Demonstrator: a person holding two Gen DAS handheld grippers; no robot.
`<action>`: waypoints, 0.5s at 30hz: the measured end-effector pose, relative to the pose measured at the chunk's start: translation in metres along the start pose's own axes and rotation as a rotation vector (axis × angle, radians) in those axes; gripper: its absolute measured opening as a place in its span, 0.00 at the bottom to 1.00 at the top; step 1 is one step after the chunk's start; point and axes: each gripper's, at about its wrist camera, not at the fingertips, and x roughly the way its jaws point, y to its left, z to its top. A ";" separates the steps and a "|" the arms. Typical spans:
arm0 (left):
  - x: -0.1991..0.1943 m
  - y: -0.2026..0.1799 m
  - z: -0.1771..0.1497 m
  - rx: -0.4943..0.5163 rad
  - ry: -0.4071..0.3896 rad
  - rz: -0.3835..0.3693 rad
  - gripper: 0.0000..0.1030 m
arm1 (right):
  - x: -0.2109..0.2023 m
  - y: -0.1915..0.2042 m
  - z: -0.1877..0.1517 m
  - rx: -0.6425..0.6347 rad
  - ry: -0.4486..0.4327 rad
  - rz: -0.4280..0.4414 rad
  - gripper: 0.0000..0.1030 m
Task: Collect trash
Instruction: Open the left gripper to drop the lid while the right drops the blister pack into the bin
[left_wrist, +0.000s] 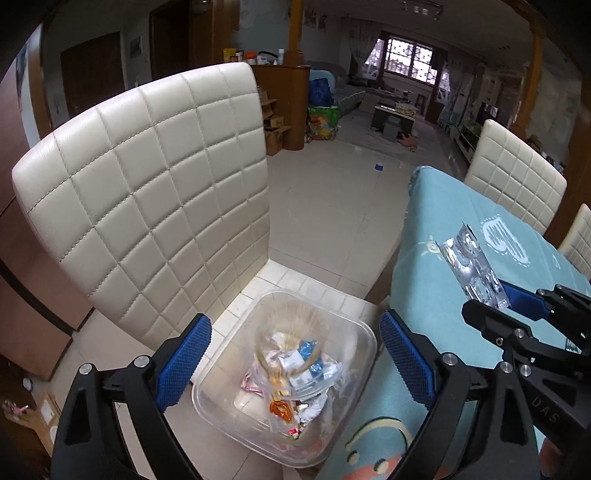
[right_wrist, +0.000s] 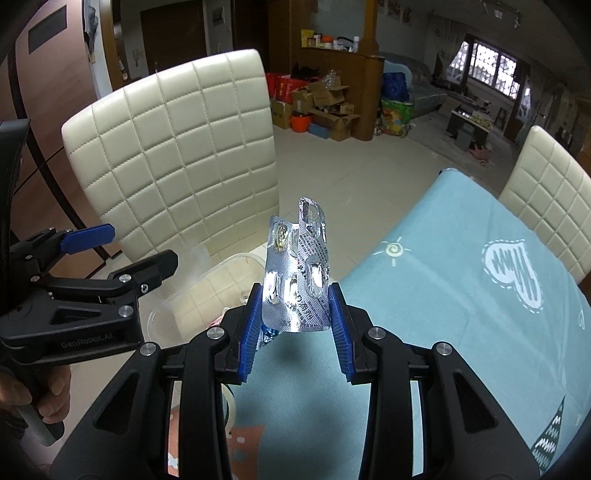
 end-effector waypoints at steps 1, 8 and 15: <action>0.001 0.002 0.001 -0.004 0.000 -0.006 0.88 | 0.004 0.001 0.001 -0.003 0.004 0.004 0.37; 0.009 0.015 0.002 -0.059 -0.007 0.080 0.88 | 0.021 0.009 0.004 -0.023 0.028 0.042 0.39; 0.009 0.028 0.000 -0.109 -0.002 0.121 0.88 | 0.022 0.015 0.003 -0.020 0.031 0.088 0.67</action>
